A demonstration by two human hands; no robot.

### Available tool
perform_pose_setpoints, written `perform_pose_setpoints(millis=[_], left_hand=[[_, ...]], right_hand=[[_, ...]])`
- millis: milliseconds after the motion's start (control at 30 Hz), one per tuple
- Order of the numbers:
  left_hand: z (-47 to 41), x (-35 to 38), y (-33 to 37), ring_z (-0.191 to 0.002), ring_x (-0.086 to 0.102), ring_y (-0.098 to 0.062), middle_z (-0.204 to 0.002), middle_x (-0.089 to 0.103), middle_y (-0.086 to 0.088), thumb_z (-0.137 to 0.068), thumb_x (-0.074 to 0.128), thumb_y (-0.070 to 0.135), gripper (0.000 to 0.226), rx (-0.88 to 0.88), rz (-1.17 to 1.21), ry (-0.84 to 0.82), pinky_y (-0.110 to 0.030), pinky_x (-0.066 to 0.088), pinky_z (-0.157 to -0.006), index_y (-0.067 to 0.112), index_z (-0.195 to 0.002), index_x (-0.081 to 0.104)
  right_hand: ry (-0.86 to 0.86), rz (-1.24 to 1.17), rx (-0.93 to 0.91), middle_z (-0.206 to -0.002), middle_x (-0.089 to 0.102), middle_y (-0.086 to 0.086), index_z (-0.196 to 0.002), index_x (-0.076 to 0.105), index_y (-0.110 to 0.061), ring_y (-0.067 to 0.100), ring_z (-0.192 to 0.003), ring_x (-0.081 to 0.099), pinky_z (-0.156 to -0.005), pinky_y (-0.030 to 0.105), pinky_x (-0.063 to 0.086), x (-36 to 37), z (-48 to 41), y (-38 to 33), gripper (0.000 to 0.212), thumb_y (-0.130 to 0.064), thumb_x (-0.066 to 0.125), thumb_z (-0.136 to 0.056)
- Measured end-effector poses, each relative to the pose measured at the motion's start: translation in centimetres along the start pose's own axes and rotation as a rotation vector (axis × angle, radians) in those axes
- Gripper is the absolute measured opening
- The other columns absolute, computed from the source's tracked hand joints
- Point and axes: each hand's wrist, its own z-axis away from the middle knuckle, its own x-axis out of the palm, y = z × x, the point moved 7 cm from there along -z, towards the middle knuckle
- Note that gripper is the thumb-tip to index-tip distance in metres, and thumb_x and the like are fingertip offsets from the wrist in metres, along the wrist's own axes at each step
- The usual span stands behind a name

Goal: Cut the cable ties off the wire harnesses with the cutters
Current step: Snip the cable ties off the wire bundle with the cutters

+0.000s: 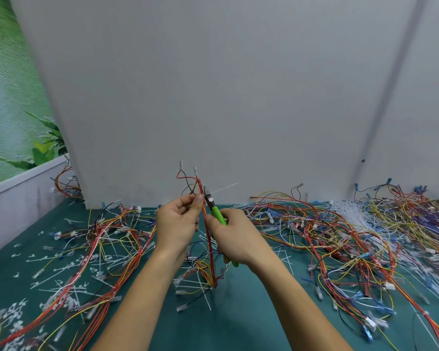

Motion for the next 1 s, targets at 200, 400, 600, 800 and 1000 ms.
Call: perform_pose_setpoints(millis=[200, 400, 600, 800, 1000], left_hand=[[0.2, -0.1, 0.7, -0.072, 0.068, -0.002, -0.082, 0.074, 0.007, -0.089, 0.073, 0.026, 0.005, 0.109, -0.080, 0.037, -0.016, 0.053, -0.064, 0.025, -0.093, 0.070], [0.2, -0.2, 1.6, -0.081, 0.069, 0.002, -0.086, 0.073, 0.023, -0.090, 0.074, 0.027, 0.009, 0.231, -0.203, 0.031, -0.010, 0.053, -0.069, 0.033, -0.091, 0.067], [0.2, -0.1, 1.4, -0.080, 0.070, 0.000, -0.087, 0.073, 0.023, -0.090, 0.074, 0.030, 0.007, 0.241, -0.243, 0.021, -0.011, 0.052, -0.069, 0.033, -0.090, 0.067], [0.4, 0.2, 1.5, -0.081, 0.068, 0.004, -0.085, 0.072, 0.027, -0.092, 0.072, 0.028, 0.008, 0.237, -0.236, 0.010, -0.008, 0.051, -0.069, 0.032, -0.091, 0.065], [0.5, 0.2, 1.8, -0.082, 0.068, 0.006, -0.084, 0.072, 0.023, -0.093, 0.071, 0.025, 0.010, 0.231, -0.245, -0.025, -0.008, 0.051, -0.069, 0.032, -0.091, 0.065]], right_hand=[[-0.049, -0.025, 0.023, -0.071, 0.056, 0.001, -0.092, 0.056, -0.015, 0.021, -0.062, 0.064, -0.059, 0.041, 0.062, 0.3, 0.1, 0.1, 0.027, -0.039, 0.055, -0.102], [-0.088, -0.060, 0.019, -0.077, 0.058, 0.003, -0.099, 0.056, -0.013, 0.019, -0.065, 0.063, -0.055, 0.029, 0.057, 0.5, 0.1, 0.1, 0.023, -0.035, 0.055, -0.103], [-0.079, -0.051, 0.017, -0.078, 0.055, 0.010, -0.086, 0.050, -0.014, 0.019, -0.050, 0.057, -0.044, 0.031, 0.053, 0.0, 0.2, 0.2, 0.027, -0.030, 0.046, -0.107], [-0.114, -0.100, 0.026, -0.080, 0.055, 0.010, -0.088, 0.052, -0.012, 0.014, -0.047, 0.056, -0.044, 0.029, 0.052, 0.1, 0.2, 0.2, 0.026, -0.030, 0.046, -0.108], [-0.122, -0.075, 0.017, -0.082, 0.051, 0.009, -0.092, 0.051, -0.014, 0.017, -0.057, 0.055, -0.049, 0.029, 0.053, 0.1, 0.2, 0.0, 0.029, -0.040, 0.051, -0.105]])
